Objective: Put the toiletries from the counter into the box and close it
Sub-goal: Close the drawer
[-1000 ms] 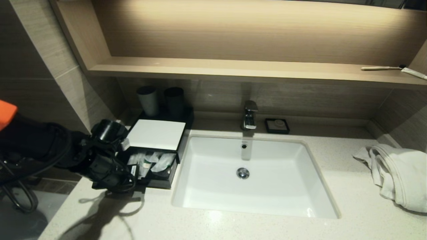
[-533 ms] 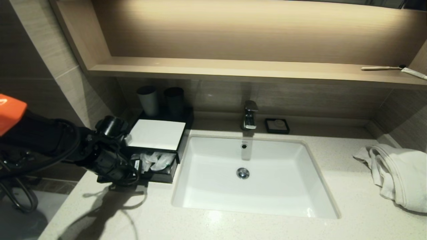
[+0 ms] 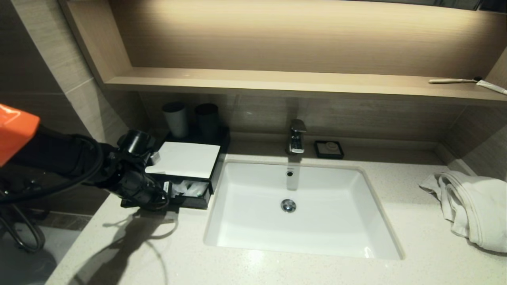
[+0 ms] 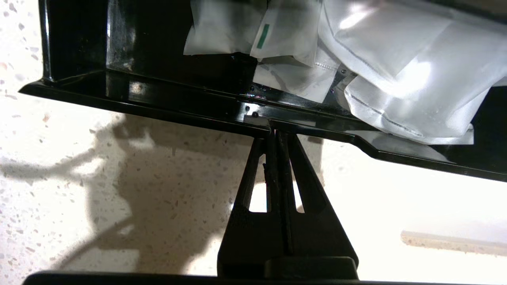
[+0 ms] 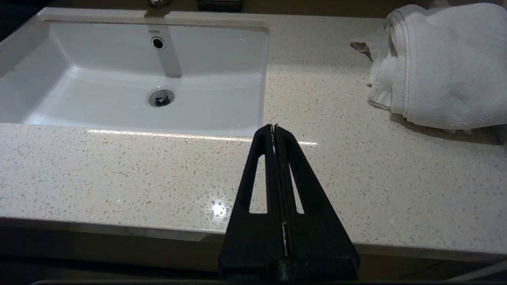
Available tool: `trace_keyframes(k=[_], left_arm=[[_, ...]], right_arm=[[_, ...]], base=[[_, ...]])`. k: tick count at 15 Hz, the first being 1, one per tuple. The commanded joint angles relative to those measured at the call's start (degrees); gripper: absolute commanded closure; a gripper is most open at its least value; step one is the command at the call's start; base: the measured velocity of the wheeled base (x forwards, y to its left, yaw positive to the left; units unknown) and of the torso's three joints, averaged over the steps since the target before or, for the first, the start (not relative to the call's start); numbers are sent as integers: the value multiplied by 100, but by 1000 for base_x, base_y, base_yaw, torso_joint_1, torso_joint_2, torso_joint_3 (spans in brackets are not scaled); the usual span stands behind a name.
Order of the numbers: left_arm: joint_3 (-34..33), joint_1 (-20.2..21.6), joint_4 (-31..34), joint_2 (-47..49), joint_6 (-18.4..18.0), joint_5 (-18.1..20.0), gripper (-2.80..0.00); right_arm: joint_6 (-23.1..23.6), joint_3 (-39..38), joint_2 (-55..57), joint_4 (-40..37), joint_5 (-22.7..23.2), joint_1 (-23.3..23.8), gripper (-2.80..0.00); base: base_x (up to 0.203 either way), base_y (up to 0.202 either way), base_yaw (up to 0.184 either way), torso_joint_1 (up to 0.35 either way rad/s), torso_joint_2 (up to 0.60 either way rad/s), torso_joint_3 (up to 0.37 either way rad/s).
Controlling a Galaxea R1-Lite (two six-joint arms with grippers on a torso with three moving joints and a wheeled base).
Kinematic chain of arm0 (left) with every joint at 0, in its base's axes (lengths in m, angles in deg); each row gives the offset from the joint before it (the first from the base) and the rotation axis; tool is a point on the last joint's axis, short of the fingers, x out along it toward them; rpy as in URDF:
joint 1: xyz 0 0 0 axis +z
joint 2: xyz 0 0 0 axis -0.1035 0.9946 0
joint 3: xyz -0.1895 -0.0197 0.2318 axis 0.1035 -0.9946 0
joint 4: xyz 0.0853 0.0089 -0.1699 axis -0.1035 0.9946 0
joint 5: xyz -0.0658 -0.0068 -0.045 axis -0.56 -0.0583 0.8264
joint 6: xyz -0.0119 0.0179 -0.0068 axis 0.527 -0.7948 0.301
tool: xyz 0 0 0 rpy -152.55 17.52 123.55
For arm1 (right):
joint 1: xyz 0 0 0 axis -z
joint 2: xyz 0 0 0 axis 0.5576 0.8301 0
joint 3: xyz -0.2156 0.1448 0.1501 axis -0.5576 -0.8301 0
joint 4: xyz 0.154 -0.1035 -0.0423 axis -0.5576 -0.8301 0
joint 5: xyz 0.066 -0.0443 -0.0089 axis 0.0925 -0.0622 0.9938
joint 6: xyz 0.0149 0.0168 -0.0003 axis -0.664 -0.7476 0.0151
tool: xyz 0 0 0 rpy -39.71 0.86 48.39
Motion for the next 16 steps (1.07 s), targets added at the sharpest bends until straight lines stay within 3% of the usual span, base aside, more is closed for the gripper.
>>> trace_keyframes(k=[1, 16], left_arm=[[90, 9, 9, 79, 11, -5, 0], [607, 64, 13, 391, 100, -5, 0]], right_arm=[[0, 0, 0, 1, 1, 0, 0], [0, 0, 0, 1, 1, 0, 0]], base=[[0, 0, 0, 0, 0, 0], [0, 0, 0, 0, 0, 0]])
